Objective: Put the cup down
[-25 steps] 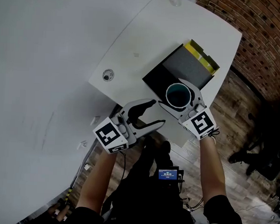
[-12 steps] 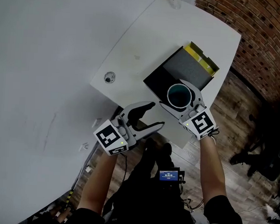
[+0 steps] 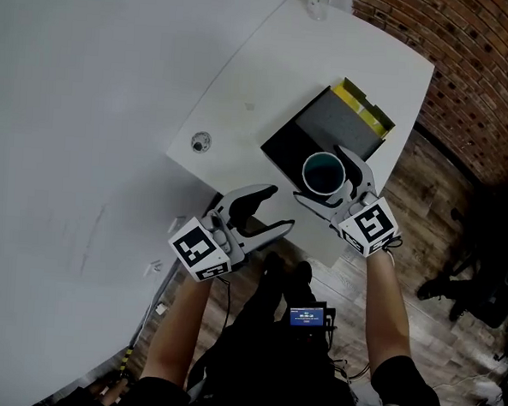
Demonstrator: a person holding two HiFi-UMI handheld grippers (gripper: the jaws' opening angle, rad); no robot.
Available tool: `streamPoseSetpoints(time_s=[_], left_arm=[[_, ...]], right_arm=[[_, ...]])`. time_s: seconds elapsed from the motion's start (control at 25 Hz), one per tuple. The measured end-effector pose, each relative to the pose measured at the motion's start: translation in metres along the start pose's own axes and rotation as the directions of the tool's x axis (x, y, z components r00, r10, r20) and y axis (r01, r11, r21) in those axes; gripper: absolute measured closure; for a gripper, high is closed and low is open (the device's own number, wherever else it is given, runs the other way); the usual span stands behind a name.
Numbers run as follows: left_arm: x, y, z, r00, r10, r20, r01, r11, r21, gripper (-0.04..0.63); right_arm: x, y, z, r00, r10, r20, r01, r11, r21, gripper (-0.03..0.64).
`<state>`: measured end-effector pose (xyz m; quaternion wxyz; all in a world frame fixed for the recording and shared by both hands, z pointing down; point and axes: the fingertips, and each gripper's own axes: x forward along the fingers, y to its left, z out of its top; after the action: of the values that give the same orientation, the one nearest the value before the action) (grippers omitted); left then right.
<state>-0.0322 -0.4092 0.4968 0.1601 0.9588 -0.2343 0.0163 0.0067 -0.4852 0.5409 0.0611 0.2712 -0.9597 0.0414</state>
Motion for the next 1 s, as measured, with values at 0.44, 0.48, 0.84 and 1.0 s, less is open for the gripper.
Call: streamPoseSetpoints(time_s=[0.44,0.48,0.84,1.0], left_arm=[[-0.02,-0.012,0.007,0.999,0.032,0.013,-0.032,0.999,0.002,0.321],[-0.022,-0.013,0.008,0.999,0.034,0.017,-0.034,0.999,0.004,0.321],[-0.037,-0.031,0.008,0.998,0.04,0.043,-0.04,0.999,-0.002,0.321],[-0.036,-0.044,0.01,0.999,0.019,0.051,-0.019,1.0,0.013,0.321]], right_arm=[[-0.053,0.003,0.018,0.993,-0.11,0.044,0.101,0.981,0.167,0.107],[-0.06,0.004,0.022,0.992,-0.119,0.051,0.108,0.977,0.185,0.108],[-0.095,0.057,0.035,0.994,-0.107,-0.015,0.108,0.971,0.214,0.144],[-0.104,0.076,0.044,0.99,-0.14,-0.015,0.14,0.965,0.222,0.254]])
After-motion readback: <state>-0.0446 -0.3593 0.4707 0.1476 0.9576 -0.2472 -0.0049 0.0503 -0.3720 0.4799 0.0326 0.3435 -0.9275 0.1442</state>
